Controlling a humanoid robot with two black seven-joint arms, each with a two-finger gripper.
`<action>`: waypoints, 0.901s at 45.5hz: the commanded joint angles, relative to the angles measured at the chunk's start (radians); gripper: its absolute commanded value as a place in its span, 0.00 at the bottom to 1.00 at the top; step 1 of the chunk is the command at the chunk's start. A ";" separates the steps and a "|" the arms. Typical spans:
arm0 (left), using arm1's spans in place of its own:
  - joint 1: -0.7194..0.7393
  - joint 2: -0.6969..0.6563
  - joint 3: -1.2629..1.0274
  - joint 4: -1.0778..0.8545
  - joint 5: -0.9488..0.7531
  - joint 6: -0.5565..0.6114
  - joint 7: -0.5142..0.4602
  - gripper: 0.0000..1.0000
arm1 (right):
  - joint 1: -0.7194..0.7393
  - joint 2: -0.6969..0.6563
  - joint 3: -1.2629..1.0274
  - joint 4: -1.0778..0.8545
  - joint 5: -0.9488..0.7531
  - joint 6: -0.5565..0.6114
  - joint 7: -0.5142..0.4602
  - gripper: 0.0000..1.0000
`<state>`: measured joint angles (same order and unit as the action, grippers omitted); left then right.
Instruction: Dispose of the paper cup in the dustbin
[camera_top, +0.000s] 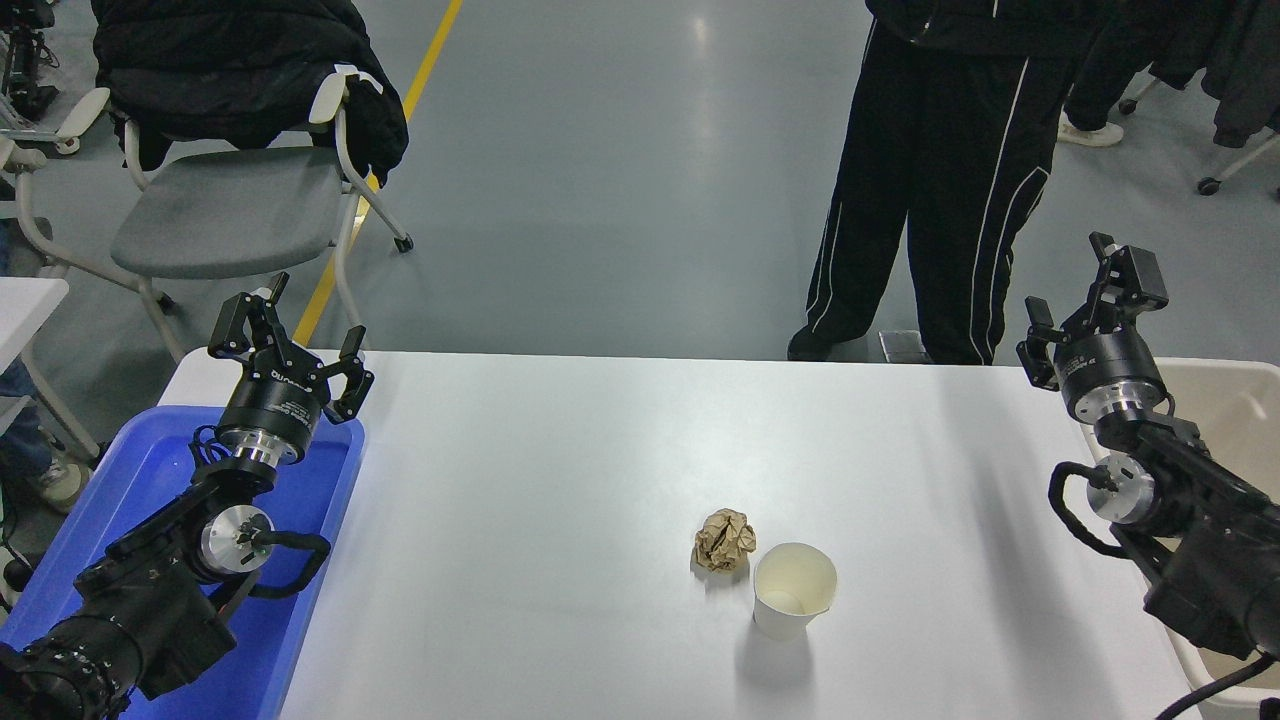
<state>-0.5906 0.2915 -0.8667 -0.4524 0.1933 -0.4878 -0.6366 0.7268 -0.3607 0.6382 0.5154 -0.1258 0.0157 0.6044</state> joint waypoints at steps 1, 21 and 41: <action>0.000 0.000 0.000 0.000 0.000 0.000 0.000 1.00 | -0.003 0.000 0.000 0.000 0.000 0.000 0.000 1.00; 0.000 0.000 0.000 0.000 0.000 0.000 0.000 1.00 | -0.004 0.002 0.000 0.000 0.000 0.010 0.000 1.00; 0.000 0.000 0.000 0.000 0.000 0.000 0.000 1.00 | -0.015 0.000 -0.015 -0.015 0.000 0.020 -0.001 1.00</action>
<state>-0.5906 0.2915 -0.8667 -0.4522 0.1933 -0.4878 -0.6366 0.7166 -0.3614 0.6330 0.5090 -0.1258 0.0306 0.6042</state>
